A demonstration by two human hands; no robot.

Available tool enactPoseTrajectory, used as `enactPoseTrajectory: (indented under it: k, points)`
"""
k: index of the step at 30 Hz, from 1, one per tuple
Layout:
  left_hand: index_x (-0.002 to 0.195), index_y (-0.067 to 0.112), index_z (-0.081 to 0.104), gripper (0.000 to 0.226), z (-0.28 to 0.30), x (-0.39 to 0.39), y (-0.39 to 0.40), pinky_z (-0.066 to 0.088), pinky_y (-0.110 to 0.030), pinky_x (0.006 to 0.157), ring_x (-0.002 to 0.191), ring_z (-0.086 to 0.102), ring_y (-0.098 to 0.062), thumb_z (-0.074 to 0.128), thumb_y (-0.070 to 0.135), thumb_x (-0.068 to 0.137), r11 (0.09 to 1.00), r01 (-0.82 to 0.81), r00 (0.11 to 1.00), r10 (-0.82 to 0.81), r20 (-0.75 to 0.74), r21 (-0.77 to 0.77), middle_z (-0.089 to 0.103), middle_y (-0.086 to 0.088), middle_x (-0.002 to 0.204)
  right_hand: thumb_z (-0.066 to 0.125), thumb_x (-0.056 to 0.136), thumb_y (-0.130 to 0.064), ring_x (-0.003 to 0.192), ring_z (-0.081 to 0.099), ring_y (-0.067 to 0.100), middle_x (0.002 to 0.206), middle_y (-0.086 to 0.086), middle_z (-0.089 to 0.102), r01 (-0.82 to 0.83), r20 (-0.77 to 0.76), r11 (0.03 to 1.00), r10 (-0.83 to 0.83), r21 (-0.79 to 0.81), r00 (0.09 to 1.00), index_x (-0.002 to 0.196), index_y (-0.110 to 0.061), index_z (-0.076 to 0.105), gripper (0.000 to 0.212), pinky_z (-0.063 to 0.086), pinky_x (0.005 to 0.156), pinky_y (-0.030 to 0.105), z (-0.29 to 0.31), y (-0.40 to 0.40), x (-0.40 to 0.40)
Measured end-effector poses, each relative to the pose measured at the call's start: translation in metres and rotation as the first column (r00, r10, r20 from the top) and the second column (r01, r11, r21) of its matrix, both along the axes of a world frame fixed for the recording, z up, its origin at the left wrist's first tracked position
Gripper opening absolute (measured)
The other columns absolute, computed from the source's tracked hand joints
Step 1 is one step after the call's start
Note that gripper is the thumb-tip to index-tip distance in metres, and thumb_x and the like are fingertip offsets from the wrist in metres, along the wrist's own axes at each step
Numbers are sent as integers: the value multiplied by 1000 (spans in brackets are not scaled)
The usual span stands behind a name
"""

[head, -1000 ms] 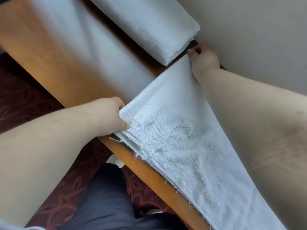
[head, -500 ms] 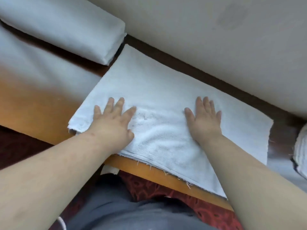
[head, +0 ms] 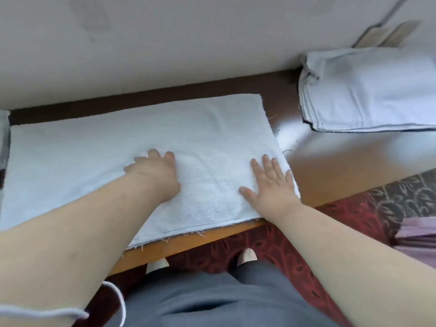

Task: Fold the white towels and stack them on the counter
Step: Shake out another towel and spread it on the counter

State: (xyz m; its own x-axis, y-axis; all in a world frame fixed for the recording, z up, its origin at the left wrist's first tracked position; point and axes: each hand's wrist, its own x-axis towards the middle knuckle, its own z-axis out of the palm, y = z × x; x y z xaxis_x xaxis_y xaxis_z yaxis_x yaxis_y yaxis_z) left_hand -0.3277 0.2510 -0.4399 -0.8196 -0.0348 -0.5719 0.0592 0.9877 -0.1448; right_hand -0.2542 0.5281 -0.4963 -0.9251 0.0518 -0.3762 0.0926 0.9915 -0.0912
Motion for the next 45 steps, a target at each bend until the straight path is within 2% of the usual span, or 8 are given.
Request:
enactPoseTrajectory:
  k: [4, 7, 14, 20, 27, 32, 37, 45]
  points:
    - [134, 17, 44, 45, 10, -39, 71, 39, -41, 88, 115, 50, -32, 41, 26, 90, 970, 220, 951, -189, -246, 106, 47, -8, 127, 8, 88, -72, 151, -20, 20, 166, 1, -15, 13, -59, 998, -17, -64, 998, 157, -33, -2, 80, -7, 120, 52, 3, -4, 9]
    - [155, 29, 14, 60, -6, -60, 118, 20, -45, 117, 147, 16, -29, 34, 40, 99, 848, 435, 893, -362, -267, 303, 17, -8, 161, 6, 89, -74, 146, -30, 16, 164, -3, -24, -46, -18, 997, 45, -54, 999, 155, -37, -13, 78, -13, 119, 51, -1, 8, 30]
    - [151, 44, -3, 83, -48, -100, 169, 4, -71, 107, 146, -12, -39, 33, 73, 81, 944, 288, 956, -272, -111, 163, -15, -4, 162, 17, 89, -73, 150, -20, 13, 165, -10, -15, 26, -7, 981, -28, -191, 1000, 156, -44, 3, 74, -8, 121, 43, 8, 53, 21]
    - [125, 15, 44, 67, -20, -139, 223, 40, -39, 79, 111, 50, -30, 48, 66, 82, 878, 62, 972, 54, -227, 475, 50, -8, 123, 67, 87, -43, 112, 54, 15, 137, 0, 50, 669, 47, 488, -787, -560, 615, 145, -22, 36, 69, 47, 87, 31, 19, 54, 4]
    - [134, 14, 29, 107, -18, -130, 254, 32, -40, 74, 119, 44, -30, 56, 86, 60, 937, -118, 988, 145, -58, 328, 42, -8, 128, 59, 86, -32, 68, 56, 11, 83, -4, 59, 658, 292, 596, -599, -460, 746, 85, -26, 50, 11, 38, 51, 25, 33, 40, -11]
    - [129, 12, 33, 73, -7, -130, 248, 39, -36, 73, 106, 54, -32, 70, 47, 76, 880, -201, 975, 223, 0, 430, 46, -12, 128, 58, 85, -25, 53, 41, 8, 69, -7, 47, 475, 186, 680, -455, -559, 871, 77, -27, 40, 20, 29, 45, 18, 53, 4, -4]
    - [72, 14, 45, 22, 21, -129, 201, 42, -30, 74, 108, 62, -33, 53, 15, 93, 757, -162, 975, 223, -16, 633, 65, -17, 118, 62, 89, -29, 52, 38, 7, 70, -8, 40, 300, 48, 822, -318, -485, 947, 73, -31, 29, 37, 32, 44, 20, 74, -24, -1]
    - [125, 21, 53, 34, 71, -110, 89, 57, -34, 77, 89, 65, -25, 53, 31, 93, 122, -486, 731, 600, 325, 865, 65, -5, 108, 64, 85, -58, 44, 41, 8, 59, -8, 37, 58, -76, 903, -100, -425, 992, 72, -31, 28, 47, 23, 39, 21, 129, -83, 0]
